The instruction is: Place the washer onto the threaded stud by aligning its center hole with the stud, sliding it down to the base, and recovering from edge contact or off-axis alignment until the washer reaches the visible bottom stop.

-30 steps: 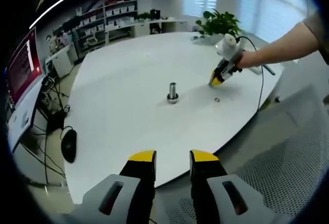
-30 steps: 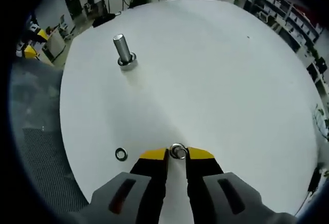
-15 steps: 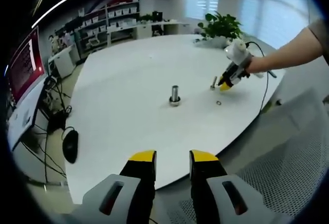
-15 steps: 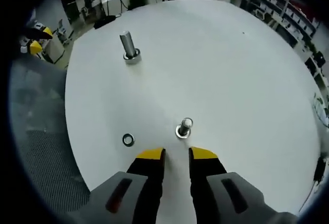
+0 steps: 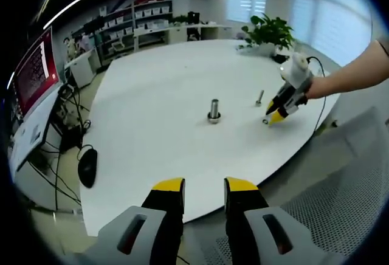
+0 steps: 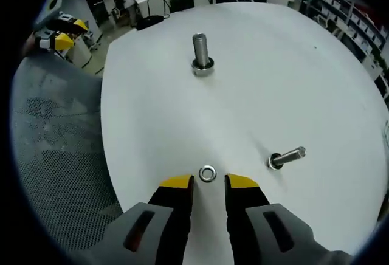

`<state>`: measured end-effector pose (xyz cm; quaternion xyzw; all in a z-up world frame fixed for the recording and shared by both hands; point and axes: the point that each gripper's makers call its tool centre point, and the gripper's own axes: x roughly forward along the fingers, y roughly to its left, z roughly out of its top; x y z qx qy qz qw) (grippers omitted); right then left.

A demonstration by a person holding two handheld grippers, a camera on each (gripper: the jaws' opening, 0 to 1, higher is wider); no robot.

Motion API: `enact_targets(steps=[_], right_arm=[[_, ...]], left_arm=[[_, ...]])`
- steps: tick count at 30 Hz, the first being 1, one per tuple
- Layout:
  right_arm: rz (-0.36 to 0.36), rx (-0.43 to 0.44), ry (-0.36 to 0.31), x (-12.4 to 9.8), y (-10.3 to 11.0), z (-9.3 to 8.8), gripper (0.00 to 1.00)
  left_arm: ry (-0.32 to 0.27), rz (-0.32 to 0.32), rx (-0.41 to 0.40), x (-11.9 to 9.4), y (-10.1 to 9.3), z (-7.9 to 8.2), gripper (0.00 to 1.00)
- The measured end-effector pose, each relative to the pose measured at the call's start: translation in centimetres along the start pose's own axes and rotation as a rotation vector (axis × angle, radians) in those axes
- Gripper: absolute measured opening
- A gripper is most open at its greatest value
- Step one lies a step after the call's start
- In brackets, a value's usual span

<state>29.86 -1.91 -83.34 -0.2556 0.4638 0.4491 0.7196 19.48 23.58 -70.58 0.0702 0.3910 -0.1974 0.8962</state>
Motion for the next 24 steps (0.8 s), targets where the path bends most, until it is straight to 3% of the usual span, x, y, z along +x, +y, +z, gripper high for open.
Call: enact_targets(steps=[10,13,20,24], right_arm=[[0.002,-0.04,0.053,1.1,0.5,0.3,0.22],[-0.024,-0.097,0.066,1.3,0.0,0.4,0.18],[-0.006,-0.182,0.054,0.9,0.1,-0.1,0.17],[0.012,-0.178,0.047,0.4,-0.6,-0.9,0.16]], left_arm=[[-0.03,0.014,-0.018,-0.2,0.4,0.5,0.23],[-0.029,0.012,-0.021,-0.2,0.4,0.4,0.23],[-0.026,0.006,-0.021,-0.1,0.3,0.4,0.23],[-0.008,-0.001,-0.009,0.0,0.1,0.1,0.23]])
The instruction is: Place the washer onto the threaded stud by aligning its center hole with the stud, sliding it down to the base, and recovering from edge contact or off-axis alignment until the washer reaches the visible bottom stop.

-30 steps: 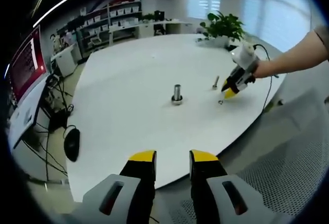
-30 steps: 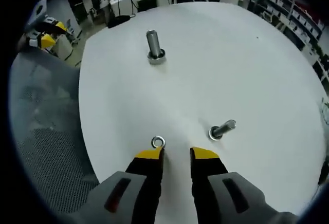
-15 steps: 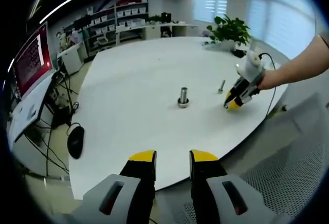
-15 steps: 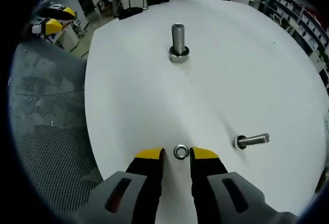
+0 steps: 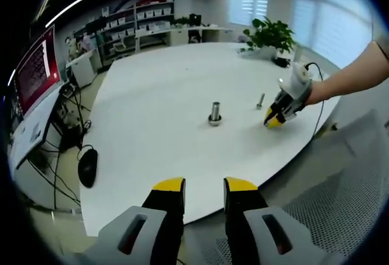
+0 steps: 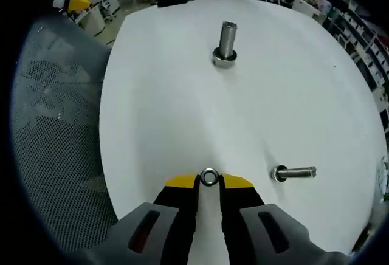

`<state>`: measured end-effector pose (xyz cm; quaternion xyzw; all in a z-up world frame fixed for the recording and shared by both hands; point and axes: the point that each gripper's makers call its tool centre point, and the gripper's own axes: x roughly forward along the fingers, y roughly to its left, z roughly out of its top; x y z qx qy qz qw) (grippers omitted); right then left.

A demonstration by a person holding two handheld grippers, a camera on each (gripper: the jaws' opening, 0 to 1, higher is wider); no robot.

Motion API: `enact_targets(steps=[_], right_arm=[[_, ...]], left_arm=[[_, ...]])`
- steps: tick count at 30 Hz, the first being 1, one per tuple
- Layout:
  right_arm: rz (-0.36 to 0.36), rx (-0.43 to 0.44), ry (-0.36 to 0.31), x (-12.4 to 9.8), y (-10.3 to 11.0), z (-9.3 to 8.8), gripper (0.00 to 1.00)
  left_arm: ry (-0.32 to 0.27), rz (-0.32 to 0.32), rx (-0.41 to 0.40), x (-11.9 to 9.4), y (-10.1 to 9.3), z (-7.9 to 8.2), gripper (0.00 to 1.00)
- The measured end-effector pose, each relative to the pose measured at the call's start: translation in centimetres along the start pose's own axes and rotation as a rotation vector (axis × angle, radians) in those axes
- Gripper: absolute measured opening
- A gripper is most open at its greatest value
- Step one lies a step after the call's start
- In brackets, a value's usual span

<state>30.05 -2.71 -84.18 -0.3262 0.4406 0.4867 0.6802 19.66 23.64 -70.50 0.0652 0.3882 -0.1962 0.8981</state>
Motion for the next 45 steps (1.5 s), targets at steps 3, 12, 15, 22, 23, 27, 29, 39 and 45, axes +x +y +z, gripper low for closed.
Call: enact_targets(steps=[3,12,15,22,23,27,29,39,45], right_arm=[[0.004,0.017,-0.002,-0.1,-0.2,-0.1,0.16],[0.026,-0.004,0.046,0.4,0.5,0.7,0.22],[0.034,-0.059,0.123,0.4,0.6,0.7,0.22],[0.065,-0.198,0.219,0.5,0.4,0.6,0.19],[0.063,-0.207,0.225,0.5,0.4,0.5,0.18],[0.064,-0.214,0.269,0.5,0.2,0.7,0.16],[0.056,-0.205,0.29,0.6,0.3,0.6,0.15],[-0.03,-0.293,0.325,0.6,0.7,0.5,0.15],[-0.042,-0.231,0.22,0.4,0.6,0.5,0.15]], left_arm=[[-0.004,-0.002,0.001,0.0,0.0,0.1,0.22],[-0.003,-0.006,0.002,0.0,0.0,0.1,0.22],[-0.012,-0.001,-0.006,-0.1,0.1,0.2,0.22],[-0.011,0.006,-0.007,-0.1,0.3,0.2,0.22],[-0.017,0.008,-0.009,-0.1,0.3,0.3,0.22],[-0.035,0.006,-0.016,-0.2,0.3,0.6,0.22],[-0.03,0.011,-0.016,-0.2,0.4,0.5,0.22],[-0.01,0.009,-0.002,-0.1,0.1,0.2,0.22],[-0.01,0.011,-0.009,-0.1,0.3,0.1,0.22]])
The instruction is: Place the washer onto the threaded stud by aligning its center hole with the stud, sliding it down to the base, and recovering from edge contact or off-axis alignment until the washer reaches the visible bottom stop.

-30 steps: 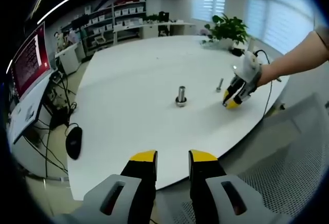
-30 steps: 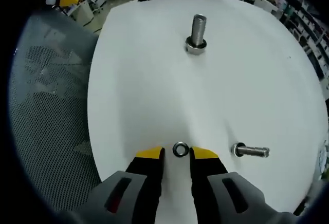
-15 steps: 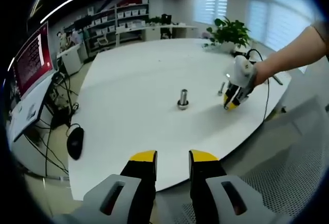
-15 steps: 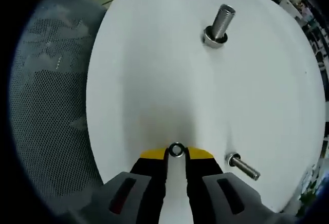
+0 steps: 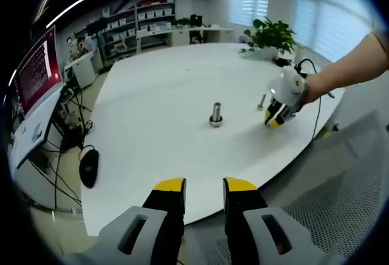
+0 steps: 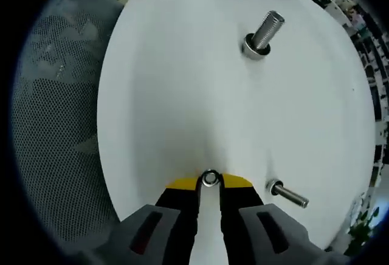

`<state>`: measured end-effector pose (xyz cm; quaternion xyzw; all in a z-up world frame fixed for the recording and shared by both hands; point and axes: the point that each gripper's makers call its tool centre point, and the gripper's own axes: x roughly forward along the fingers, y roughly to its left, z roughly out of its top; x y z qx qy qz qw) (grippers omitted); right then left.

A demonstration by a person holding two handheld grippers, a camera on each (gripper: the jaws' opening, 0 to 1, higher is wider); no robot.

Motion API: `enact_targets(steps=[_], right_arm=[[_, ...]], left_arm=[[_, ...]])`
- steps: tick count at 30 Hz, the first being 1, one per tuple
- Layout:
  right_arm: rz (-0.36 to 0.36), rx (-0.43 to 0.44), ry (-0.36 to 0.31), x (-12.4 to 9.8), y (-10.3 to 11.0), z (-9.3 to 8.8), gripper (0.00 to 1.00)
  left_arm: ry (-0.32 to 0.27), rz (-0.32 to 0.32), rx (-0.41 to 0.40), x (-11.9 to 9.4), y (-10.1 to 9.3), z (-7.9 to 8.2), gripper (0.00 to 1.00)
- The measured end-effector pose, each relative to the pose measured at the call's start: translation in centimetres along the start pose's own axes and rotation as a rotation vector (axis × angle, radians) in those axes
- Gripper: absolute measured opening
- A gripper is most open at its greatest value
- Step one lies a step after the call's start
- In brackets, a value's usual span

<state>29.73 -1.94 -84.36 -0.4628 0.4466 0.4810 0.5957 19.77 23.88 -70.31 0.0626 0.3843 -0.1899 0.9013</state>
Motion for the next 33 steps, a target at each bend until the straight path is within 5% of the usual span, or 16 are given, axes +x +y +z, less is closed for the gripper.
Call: enact_targets(steps=[12,17,33], right_arm=[[-0.078,0.2,-0.31,-0.5,-0.3,-0.3,0.14],[-0.111,0.165,-0.317,-0.6,-0.2,-0.2,0.14],[-0.123,0.307,-0.353,-1.9,-2.2,-1.1,0.14]], left_arm=[[0.01,-0.006,-0.006,0.1,0.0,-0.1,0.22],[0.02,-0.01,-0.007,0.2,-0.1,-0.3,0.22],[0.023,0.008,-0.012,0.1,0.3,-0.4,0.22]])
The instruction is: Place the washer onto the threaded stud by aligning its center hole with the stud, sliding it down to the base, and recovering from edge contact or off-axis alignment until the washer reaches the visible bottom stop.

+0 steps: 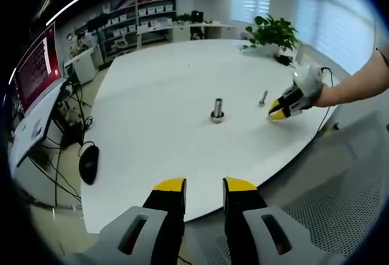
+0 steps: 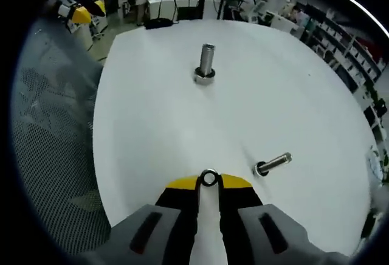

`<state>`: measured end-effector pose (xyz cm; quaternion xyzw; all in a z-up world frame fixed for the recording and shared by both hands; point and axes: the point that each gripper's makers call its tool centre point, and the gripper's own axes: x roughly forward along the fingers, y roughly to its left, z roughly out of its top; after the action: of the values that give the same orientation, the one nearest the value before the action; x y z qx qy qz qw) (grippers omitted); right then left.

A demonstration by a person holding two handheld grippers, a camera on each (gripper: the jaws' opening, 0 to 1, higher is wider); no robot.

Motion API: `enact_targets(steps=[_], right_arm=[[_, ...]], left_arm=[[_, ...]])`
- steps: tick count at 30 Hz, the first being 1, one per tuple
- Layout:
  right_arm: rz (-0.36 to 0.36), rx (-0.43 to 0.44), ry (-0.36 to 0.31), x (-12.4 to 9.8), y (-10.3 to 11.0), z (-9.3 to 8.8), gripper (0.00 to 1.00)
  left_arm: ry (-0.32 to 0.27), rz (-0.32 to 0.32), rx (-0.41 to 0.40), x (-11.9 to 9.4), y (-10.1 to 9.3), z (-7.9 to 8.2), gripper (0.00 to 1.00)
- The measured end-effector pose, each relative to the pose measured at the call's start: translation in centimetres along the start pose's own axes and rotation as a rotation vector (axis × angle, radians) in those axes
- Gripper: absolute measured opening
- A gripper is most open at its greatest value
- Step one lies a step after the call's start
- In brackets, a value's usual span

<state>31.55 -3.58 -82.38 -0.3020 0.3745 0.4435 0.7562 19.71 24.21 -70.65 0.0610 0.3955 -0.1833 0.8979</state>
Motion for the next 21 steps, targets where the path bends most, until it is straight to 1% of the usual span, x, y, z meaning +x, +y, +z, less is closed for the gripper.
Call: enact_targets(steps=[2,5,10,16,21], right_arm=[[-0.01,0.029,-0.011,-0.5,-0.6,-0.1,0.14],[-0.032,0.048,-0.038,-1.3,-1.6,0.2,0.14],[-0.066,0.069,-0.075,-2.4,-3.4,1.0,0.14],[-0.102,0.059,-0.115,-3.5,-5.0,2.4,0.14],[-0.124,0.035,-0.14,-3.7,-5.5,3.5,0.14]], left_arm=[[0.004,-0.003,-0.005,0.0,-0.1,-0.1,0.22],[0.021,-0.006,0.013,0.2,-0.2,-0.4,0.22],[0.018,0.0,0.021,0.1,-0.3,-0.2,0.22],[0.025,0.001,0.027,0.1,-0.3,-0.4,0.22],[0.018,0.003,0.023,0.1,-0.2,-0.3,0.22]])
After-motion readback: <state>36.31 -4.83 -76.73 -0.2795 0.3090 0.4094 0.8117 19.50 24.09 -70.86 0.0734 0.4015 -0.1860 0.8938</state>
